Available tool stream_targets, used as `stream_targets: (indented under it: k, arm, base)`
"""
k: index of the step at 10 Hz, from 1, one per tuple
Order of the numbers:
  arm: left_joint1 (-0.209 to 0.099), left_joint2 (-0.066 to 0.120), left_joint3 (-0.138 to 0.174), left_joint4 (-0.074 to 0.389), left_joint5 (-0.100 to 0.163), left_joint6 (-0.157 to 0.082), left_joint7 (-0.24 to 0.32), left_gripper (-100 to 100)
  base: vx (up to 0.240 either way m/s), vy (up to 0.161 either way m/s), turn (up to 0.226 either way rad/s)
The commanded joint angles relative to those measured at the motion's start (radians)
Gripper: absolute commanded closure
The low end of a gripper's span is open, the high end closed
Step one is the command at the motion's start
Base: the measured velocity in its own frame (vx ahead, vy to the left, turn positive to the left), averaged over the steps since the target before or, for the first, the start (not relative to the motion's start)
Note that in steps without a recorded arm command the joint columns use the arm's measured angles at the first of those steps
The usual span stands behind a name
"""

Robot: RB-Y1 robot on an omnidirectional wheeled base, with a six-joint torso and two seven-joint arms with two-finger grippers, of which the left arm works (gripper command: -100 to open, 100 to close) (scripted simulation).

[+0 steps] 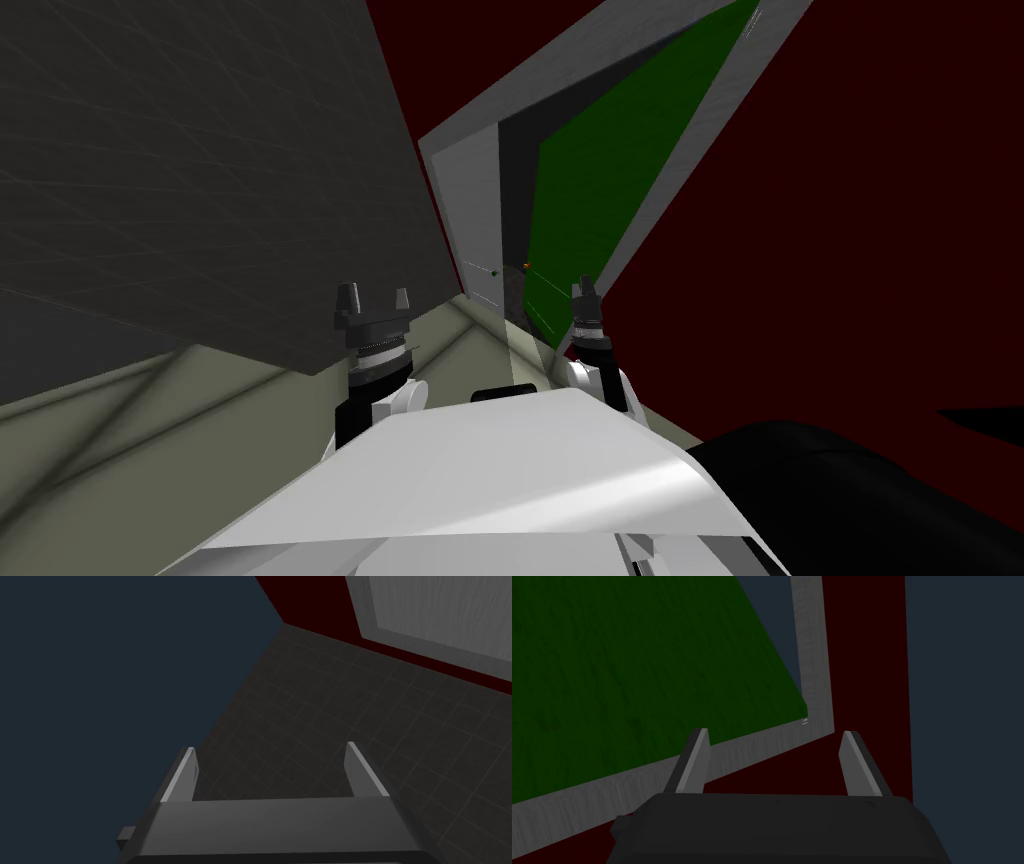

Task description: Push the door open

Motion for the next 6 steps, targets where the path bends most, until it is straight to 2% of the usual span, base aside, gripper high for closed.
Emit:
stream_targets:
  k: [1,4,6]
  arm:
    - [-0.010,0.016,-0.005,0.035,0.018,-0.010,0.021,-100]
    - [-0.025,0.037,-0.013,0.091,0.045,-0.026,0.055,-100]
    - [-0.039,0.052,-0.020,0.140,0.070,-0.041,0.084,-100]
  base:
    - [0.073,0.015,-0.189]
    - [0.128,0.080,-0.158]
    - [0.131,0.081,-0.222]
